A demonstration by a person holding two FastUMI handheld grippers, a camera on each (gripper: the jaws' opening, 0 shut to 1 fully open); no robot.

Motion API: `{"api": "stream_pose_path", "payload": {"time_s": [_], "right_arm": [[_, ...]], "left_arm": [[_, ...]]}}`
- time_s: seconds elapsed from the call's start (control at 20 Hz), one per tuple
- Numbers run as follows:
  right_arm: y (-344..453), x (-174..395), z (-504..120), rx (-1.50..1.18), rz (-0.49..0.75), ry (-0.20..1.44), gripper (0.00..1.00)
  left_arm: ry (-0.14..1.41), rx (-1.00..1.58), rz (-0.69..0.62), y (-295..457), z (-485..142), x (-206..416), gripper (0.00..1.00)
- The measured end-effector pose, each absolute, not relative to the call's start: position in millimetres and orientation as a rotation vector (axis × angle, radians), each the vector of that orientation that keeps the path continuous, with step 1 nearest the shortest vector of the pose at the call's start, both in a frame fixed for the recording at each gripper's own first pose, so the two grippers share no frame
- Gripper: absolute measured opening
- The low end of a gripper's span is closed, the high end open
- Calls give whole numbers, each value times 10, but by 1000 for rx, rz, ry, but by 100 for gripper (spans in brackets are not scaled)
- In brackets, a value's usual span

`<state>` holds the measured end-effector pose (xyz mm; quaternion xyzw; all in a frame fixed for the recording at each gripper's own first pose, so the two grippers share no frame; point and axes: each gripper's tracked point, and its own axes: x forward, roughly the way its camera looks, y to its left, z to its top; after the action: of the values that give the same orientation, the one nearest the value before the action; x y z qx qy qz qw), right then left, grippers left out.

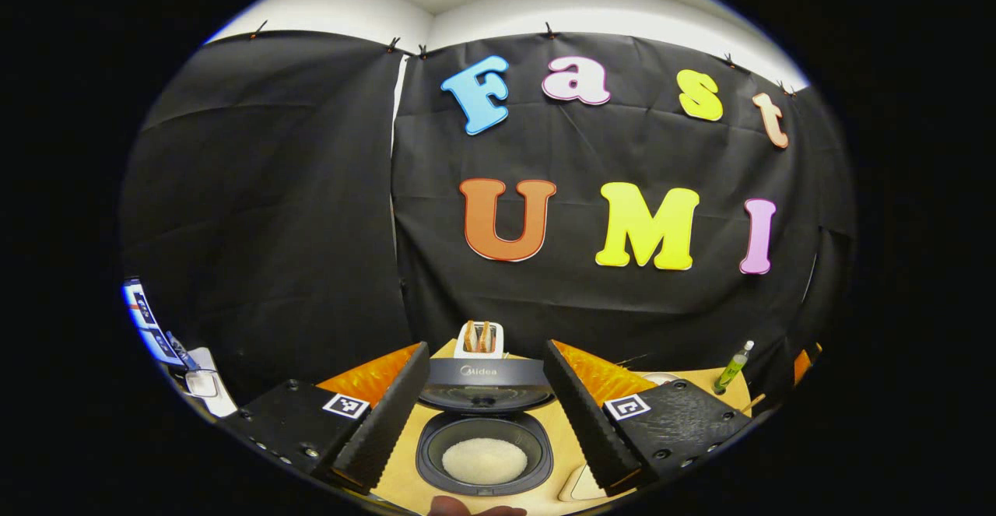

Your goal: Close the left gripper, press the button to open the rice cooker; take a wooden spoon from the chopstick holder with the right hand, scoop a spoonful of rice and pour it into the rice cooker, then put the wooden spoon back into the chopstick holder.

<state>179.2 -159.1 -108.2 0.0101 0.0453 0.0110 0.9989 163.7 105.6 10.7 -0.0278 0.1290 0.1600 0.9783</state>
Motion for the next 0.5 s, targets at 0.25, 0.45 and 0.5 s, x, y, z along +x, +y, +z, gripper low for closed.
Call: {"api": "stream_pose_path", "payload": {"time_s": [0.25,0.45,0.5], "right_arm": [[-1455,1657,-1125,62,56,97,99],[-1612,1663,-1260,88,38,139,100],[-1650,1658,-1261,88,33,138,99]], "left_arm": [[406,-74,324,1259,-194,2063,95],[458,-94,343,1364,-375,2351,95],[483,-94,353,1385,-448,2383,95]]}}
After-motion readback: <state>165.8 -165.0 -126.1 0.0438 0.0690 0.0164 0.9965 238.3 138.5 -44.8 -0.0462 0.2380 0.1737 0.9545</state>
